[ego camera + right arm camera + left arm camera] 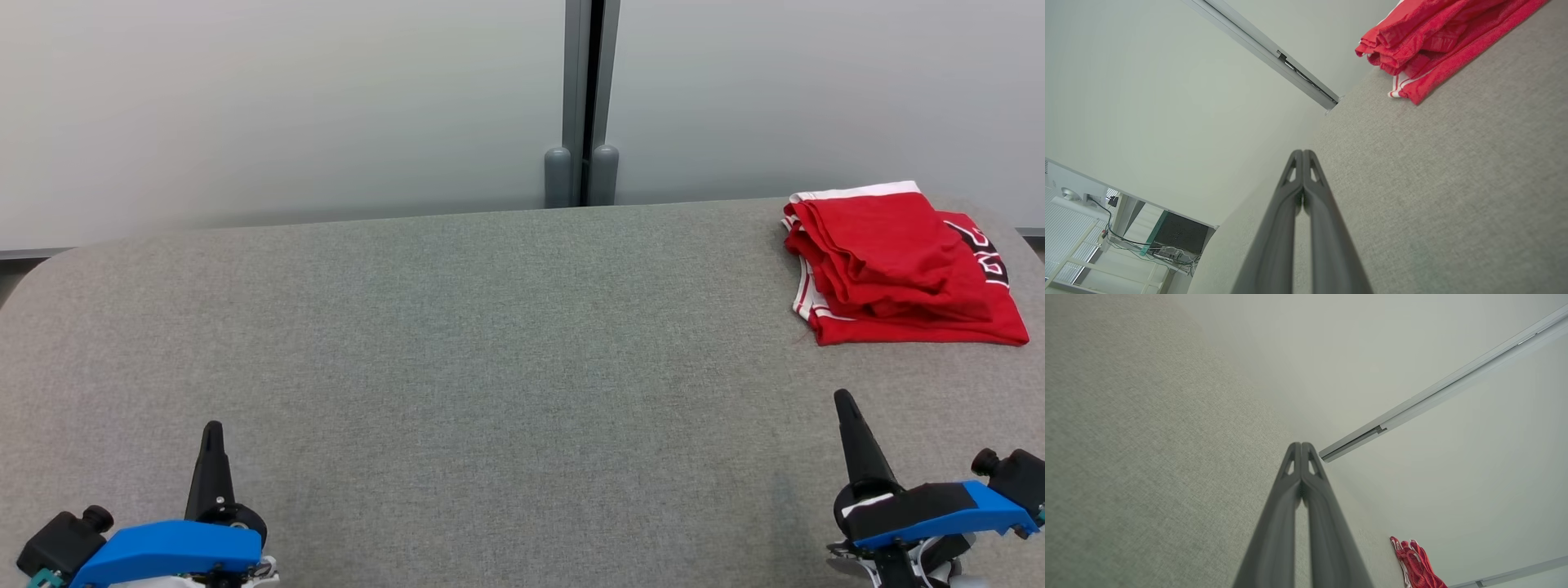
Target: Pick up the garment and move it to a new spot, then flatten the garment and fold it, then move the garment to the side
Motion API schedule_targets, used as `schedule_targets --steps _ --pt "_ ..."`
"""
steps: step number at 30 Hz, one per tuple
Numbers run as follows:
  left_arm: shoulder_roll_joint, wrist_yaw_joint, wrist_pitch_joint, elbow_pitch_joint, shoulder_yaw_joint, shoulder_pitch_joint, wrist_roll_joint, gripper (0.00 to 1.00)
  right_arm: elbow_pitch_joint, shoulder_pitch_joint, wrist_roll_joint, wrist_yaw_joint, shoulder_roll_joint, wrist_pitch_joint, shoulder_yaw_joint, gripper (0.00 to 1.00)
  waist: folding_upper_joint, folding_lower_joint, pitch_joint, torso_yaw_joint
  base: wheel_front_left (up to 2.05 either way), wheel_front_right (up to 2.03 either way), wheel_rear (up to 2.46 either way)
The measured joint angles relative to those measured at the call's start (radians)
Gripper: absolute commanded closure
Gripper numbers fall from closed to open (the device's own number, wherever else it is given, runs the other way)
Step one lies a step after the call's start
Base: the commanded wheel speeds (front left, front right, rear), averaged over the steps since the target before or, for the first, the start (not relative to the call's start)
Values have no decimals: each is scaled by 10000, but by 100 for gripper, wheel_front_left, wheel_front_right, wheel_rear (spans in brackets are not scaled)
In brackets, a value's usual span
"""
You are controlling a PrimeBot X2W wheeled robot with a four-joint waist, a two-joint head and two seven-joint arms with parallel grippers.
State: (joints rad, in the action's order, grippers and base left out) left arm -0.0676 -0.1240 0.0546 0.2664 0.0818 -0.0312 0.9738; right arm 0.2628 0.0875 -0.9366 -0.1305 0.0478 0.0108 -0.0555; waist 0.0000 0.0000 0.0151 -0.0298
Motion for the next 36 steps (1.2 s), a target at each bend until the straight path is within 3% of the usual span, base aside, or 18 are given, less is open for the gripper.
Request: schedule_targets --steps 36 --pt "90 -2 -897 -102 146 -380 3425 100 -98 64 -3622 0 2 -669 -313 100 0 0 -55 138 0 0 0"
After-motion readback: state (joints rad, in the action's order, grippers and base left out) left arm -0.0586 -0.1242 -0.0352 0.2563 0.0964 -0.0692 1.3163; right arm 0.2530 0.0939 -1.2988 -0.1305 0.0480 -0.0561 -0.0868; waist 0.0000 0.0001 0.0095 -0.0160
